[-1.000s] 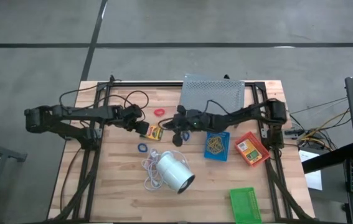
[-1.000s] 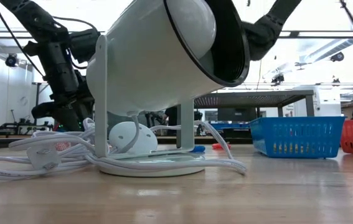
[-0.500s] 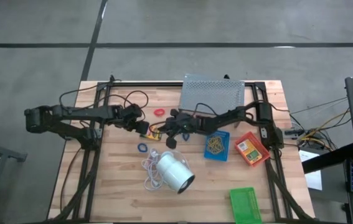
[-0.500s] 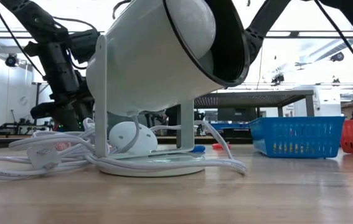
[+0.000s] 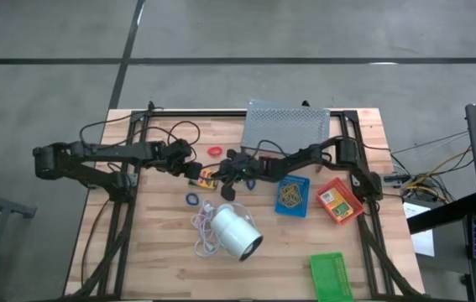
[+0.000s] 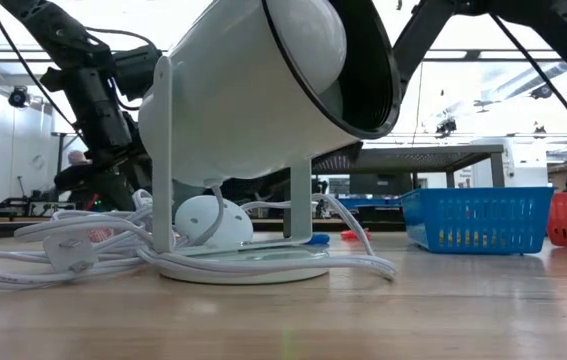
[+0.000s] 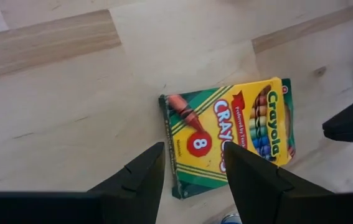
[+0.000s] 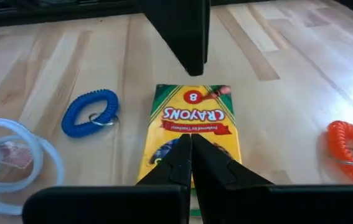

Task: Pick & Place Office Desk Supplies
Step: Put the yellow box of crayons into the orange bin

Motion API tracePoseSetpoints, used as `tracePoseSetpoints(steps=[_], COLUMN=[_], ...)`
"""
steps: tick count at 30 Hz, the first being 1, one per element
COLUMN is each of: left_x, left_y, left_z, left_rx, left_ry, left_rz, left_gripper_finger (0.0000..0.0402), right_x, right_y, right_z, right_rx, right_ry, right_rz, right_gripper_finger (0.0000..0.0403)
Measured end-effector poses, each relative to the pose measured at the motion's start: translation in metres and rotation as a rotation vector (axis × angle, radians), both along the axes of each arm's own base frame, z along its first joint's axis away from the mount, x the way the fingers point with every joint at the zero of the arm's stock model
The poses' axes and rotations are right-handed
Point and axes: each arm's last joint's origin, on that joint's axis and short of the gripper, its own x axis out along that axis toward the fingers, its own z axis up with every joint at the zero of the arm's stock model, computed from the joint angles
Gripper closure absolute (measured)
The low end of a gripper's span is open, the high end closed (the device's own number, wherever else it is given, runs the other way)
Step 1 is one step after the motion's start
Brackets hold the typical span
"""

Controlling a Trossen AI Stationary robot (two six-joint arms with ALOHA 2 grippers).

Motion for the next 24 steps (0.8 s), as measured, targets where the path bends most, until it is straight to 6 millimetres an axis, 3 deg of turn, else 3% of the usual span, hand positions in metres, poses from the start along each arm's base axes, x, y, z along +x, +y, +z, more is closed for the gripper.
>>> tracePoseSetpoints(steps=[11,18,24], left_x=[0.001,0.001,0.001], left_y=[0.001,0.001,0.001], left_z=[0.0,0.001,0.001], left_rx=[0.003,0.006,0.012], left_ry=[-0.008,-0.012,-0.01], left_rz=[0.003,0.0,-0.011], left_gripper_finger=[0.0232,0.0232,0.0232], right_x=[0.013,0.028,0.028], right_y=[-0.003,-0.005,-0.005], right_z=[-0.012,-0.012,-0.012], right_rx=[0.047,0.053,0.055], right_ry=[0.177,0.196,0.237], right_rz=[-0.019,-0.017,-0.02], right_gripper_finger=[0.0395,0.0395,0.0395])
